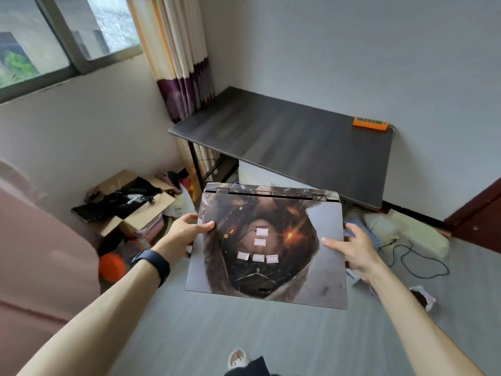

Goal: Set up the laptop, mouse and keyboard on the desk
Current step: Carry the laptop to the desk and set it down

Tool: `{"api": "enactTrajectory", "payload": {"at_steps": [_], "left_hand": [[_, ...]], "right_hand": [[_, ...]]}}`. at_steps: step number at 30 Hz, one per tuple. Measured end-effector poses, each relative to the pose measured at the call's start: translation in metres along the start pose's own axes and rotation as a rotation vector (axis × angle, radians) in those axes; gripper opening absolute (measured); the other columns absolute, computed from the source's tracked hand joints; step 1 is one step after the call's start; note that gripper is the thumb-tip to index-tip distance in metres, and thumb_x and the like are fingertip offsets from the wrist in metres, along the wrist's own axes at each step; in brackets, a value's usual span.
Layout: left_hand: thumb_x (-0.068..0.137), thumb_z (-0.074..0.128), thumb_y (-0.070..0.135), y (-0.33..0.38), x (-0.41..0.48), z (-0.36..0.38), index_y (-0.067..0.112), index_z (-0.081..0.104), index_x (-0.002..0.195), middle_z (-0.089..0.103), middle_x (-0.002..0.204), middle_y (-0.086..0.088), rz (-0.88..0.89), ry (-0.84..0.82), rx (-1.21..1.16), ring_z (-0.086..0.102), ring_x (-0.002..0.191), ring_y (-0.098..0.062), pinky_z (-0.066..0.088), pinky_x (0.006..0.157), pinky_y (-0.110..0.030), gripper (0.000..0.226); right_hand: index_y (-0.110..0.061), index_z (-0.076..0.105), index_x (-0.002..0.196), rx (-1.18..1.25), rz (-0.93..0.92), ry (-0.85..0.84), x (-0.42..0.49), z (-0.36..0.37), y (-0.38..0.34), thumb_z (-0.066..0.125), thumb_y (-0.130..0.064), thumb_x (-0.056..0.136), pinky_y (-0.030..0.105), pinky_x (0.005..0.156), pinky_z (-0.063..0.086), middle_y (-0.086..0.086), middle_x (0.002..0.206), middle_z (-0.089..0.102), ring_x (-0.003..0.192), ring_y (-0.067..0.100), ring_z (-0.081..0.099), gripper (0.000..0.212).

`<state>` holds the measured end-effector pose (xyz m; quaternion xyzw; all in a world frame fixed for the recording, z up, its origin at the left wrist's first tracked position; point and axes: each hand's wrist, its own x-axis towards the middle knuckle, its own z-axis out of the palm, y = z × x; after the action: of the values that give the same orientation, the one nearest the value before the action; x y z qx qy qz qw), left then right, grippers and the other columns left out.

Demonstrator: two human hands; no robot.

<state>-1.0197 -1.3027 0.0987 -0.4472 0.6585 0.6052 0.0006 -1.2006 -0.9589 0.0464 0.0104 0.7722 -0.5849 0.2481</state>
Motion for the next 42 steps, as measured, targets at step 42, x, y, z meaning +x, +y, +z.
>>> {"api": "enactTrajectory", "payload": {"at_steps": [42], "left_hand": [[0.057, 0.090, 0.030, 0.335, 0.810, 0.152, 0.016, 0.068, 0.095, 0.073, 0.092, -0.003, -0.298, -0.197, 0.294, 0.070, 0.090, -0.026, 0.056, 0.091, -0.041, 0.047]], "right_hand": [[-0.013, 0.044, 0.147, -0.023, 0.685, 0.368, 0.676, 0.142, -0.178, 0.086, -0.031, 0.076, 0.055, 0.100, 0.049, 0.013, 0.140, 0.058, 0.124, 0.036, 0.057, 0.084]]}}
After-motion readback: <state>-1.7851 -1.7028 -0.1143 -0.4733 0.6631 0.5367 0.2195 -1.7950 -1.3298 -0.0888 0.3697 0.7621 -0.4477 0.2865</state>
